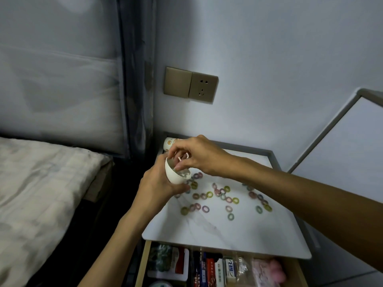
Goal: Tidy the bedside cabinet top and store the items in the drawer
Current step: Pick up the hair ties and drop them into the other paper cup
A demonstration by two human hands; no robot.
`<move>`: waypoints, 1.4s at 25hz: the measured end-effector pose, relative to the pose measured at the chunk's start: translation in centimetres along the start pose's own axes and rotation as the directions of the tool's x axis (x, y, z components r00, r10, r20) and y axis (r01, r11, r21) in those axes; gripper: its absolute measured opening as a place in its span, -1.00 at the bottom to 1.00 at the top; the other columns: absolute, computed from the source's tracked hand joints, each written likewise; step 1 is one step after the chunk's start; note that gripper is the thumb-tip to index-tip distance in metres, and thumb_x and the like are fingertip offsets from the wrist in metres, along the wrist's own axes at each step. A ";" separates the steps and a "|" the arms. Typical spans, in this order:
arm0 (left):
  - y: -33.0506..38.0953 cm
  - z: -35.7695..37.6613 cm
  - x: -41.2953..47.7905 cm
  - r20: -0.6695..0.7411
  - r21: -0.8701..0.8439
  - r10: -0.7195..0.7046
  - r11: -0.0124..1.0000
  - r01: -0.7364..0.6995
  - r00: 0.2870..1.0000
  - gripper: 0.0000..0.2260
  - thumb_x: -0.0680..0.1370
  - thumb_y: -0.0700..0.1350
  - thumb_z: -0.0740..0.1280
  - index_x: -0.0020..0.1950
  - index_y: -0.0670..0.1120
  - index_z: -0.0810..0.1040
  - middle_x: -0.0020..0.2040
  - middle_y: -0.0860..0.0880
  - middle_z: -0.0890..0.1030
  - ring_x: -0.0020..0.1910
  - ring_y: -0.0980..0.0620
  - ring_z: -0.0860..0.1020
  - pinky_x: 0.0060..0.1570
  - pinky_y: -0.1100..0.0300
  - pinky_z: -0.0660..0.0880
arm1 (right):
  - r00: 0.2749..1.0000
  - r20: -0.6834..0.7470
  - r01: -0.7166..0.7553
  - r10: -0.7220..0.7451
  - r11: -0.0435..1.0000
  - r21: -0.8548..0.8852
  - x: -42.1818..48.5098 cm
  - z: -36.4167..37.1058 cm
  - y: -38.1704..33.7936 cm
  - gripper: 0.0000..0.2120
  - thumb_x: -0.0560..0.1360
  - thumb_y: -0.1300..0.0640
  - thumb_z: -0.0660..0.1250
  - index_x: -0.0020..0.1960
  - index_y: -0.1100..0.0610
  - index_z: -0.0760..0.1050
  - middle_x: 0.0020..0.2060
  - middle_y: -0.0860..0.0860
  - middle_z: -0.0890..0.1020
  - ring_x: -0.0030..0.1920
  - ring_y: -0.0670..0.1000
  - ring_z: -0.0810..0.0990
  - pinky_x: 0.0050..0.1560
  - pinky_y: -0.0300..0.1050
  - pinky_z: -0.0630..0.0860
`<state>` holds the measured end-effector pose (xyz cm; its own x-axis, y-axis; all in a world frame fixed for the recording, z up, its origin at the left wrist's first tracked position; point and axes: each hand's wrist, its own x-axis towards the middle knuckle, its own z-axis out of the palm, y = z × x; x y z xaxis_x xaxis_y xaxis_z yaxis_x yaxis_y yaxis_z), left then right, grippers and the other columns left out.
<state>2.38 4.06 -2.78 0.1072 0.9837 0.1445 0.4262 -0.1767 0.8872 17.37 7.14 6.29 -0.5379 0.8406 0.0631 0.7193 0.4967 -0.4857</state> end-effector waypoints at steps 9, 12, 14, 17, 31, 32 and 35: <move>1.0 0.9 -0.5 0.009 -0.098 -0.036 0.994 0.036 0.999 -0.38 0.19 -0.04 0.63 0.14 0.16 0.41 -0.12 0.14 0.61 -0.19 0.36 0.55 -0.41 0.39 0.45 | 0.995 -0.075 -0.060 0.072 0.987 0.151 -1.6 0.3 0.8 -0.87 0.38 0.34 0.50 -0.12 0.17 0.64 -0.21 0.00 0.70 -0.19 -0.11 0.68 -0.08 -0.20 0.62; 1.7 1.6 -1.3 0.038 -0.094 -0.011 0.995 0.014 0.999 -0.39 0.20 -0.02 0.62 0.14 0.15 0.40 -0.09 0.14 0.61 -0.16 0.22 0.59 -0.23 0.16 0.57 | 0.989 -0.108 -0.082 0.103 0.980 0.182 -3.4 0.9 1.0 -0.86 0.36 0.32 0.51 -0.13 0.13 0.66 -0.23 -0.03 0.71 -0.20 -0.16 0.67 -0.14 -0.33 0.58; 2.4 2.2 -1.9 0.069 -0.109 0.007 0.994 0.001 0.998 -0.38 0.21 -0.03 0.63 0.16 0.11 0.41 -0.05 0.10 0.61 -0.12 0.15 0.60 -0.17 0.05 0.60 | 0.983 -0.144 -0.085 0.116 0.975 0.203 -5.1 0.6 1.0 -0.86 0.36 0.28 0.51 -0.13 0.08 0.66 -0.23 -0.08 0.70 -0.22 -0.18 0.66 -0.18 -0.38 0.53; 3.5 3.2 -3.3 0.114 -0.120 0.043 0.992 -0.029 0.993 -0.36 0.22 -0.03 0.64 0.18 0.07 0.41 -0.03 0.09 0.61 -0.10 0.11 0.61 -0.18 0.04 0.61 | 0.946 -0.290 -0.096 0.142 0.981 0.168 -8.2 -0.4 1.4 -0.93 0.42 0.17 0.48 -0.15 0.02 0.65 -0.25 -0.17 0.67 -0.27 -0.18 0.60 -0.20 -0.36 0.49; 6.2 9.3 -13.3 0.452 -0.285 0.095 0.958 0.043 0.887 -0.32 0.25 -0.15 0.65 0.28 0.07 0.44 0.10 0.09 0.62 0.11 0.12 0.59 0.07 0.20 0.56 | 0.848 -0.256 -0.396 0.464 0.876 0.276 -24.2 3.5 2.8 -0.87 0.55 0.08 0.33 0.00 0.06 0.66 -0.38 -0.20 0.61 -0.50 -0.17 0.56 -0.37 -0.36 0.44; 6.3 10.2 -14.5 0.484 -0.258 0.074 0.964 0.062 0.872 -0.32 0.25 -0.17 0.65 0.28 0.05 0.44 0.10 0.09 0.62 0.11 0.14 0.59 0.04 0.23 0.56 | 0.846 -0.236 -0.418 0.478 0.870 0.264 -25.6 4.2 3.1 -0.87 0.55 0.09 0.34 -0.01 0.06 0.66 -0.35 -0.20 0.62 -0.46 -0.18 0.59 -0.35 -0.39 0.44; 5.4 10.5 -15.8 0.573 -0.185 0.001 0.974 0.129 0.819 -0.33 0.25 -0.13 0.65 0.29 0.05 0.46 0.08 0.15 0.64 0.06 0.24 0.59 -0.06 0.40 0.51 | 0.848 -0.194 -0.458 0.493 0.866 0.199 -27.4 6.0 3.7 -0.87 0.56 0.09 0.33 -0.03 0.08 0.65 -0.28 -0.08 0.68 -0.38 -0.11 0.63 -0.24 -0.27 0.55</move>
<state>12.44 -12.84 -4.85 0.6030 0.7867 -0.1323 0.2631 -0.0395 0.9640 32.17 -15.30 -2.44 -0.0159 0.9997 -0.0165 0.7824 0.0022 -0.6228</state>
